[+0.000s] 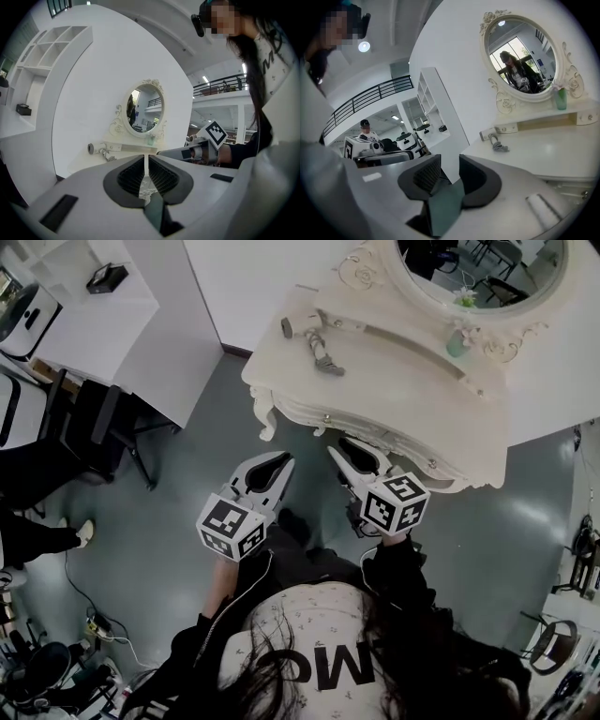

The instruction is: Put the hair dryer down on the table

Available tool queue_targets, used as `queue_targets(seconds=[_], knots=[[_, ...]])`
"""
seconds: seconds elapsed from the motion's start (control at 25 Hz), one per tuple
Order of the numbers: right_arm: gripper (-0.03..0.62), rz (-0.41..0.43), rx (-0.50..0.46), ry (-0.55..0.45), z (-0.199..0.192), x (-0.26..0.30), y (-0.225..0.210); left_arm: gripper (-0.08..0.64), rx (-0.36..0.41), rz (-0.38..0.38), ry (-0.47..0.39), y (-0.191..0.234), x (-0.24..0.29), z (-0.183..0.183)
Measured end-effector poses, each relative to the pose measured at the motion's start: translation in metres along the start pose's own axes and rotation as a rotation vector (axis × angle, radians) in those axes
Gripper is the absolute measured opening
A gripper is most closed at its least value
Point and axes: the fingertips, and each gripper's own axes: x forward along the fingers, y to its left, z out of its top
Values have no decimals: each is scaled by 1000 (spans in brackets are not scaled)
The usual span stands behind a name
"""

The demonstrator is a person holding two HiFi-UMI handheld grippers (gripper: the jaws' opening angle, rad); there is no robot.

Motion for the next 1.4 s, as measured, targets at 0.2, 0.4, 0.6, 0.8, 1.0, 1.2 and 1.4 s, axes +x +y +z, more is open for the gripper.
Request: queue_targets(seconds=[0.2, 0.4, 0.6, 0.8, 1.0, 1.2, 1.4], knots=[[130, 34, -6, -9, -8, -32, 2, 12, 23, 28, 10, -37, -5, -7], [106, 73, -19, -15, -20, -66, 8, 12, 33, 58, 12, -74, -12, -17], [80, 113, -29, -15, -36, -103, 19, 12, 39, 74, 12, -117, -22, -34], [70, 138, -36, -5, -56, -142, 28, 12, 31, 79, 20, -159, -30, -55], [60, 160, -50, 9, -76, -172, 40, 12, 30, 86, 15, -191, -41, -70], [60, 186, -61, 27, -93, -195, 52, 12, 33, 101, 9, -214, -52, -78], [37, 200, -67, 16, -97, -209, 59, 12, 50, 97, 12, -231, -56, -80]])
